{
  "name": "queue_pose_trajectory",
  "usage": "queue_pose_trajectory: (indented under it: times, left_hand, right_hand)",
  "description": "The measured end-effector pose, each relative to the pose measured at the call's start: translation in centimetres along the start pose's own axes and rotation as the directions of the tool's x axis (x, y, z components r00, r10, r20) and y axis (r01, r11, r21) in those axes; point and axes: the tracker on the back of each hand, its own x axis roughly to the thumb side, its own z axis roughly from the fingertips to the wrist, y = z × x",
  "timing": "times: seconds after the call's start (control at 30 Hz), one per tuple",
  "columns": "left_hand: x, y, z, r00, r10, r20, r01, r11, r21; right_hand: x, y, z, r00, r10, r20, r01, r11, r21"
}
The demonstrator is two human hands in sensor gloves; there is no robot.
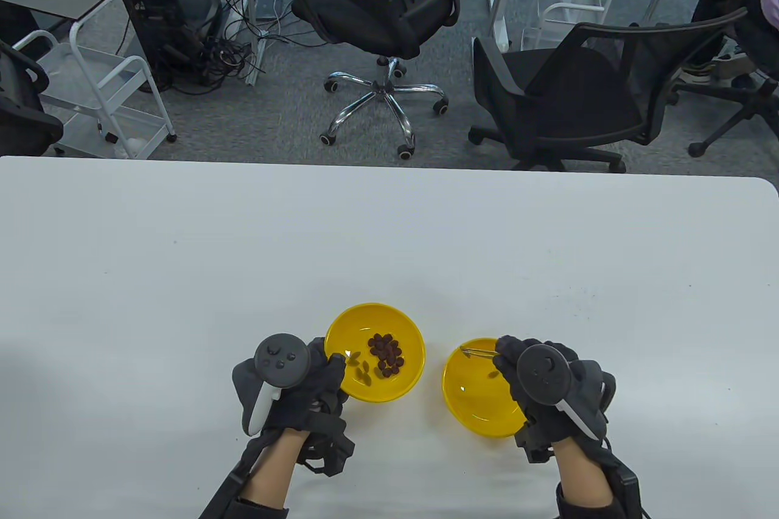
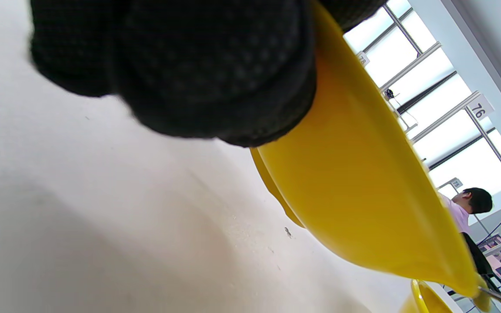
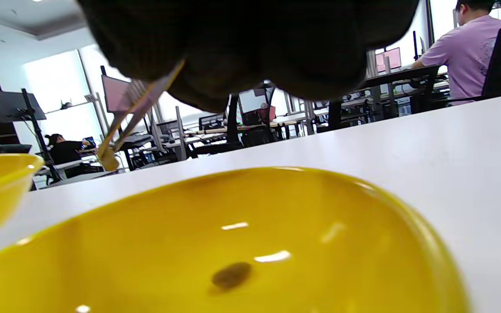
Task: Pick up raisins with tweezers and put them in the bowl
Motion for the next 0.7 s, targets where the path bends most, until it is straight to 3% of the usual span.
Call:
queue_pose_trajectory:
  times: [0.3, 0.7]
  left_hand:
    - [0.1, 0.0, 0.0, 1.0, -0.01, -0.001, 0.01, 1.0, -0.006]
    - [0.1, 0.0, 0.0, 1.0, 0.005, 0.002, -0.005, 1.0, -0.02]
  right_hand:
    - [-0.3, 1.5, -0.6, 0.989, 0.145, -0.015, -0.142, 0.984, 0.108]
    - [0.1, 1.1, -0.3, 0.991, 0.134, -0.002, -0.134, 0.988, 0.071]
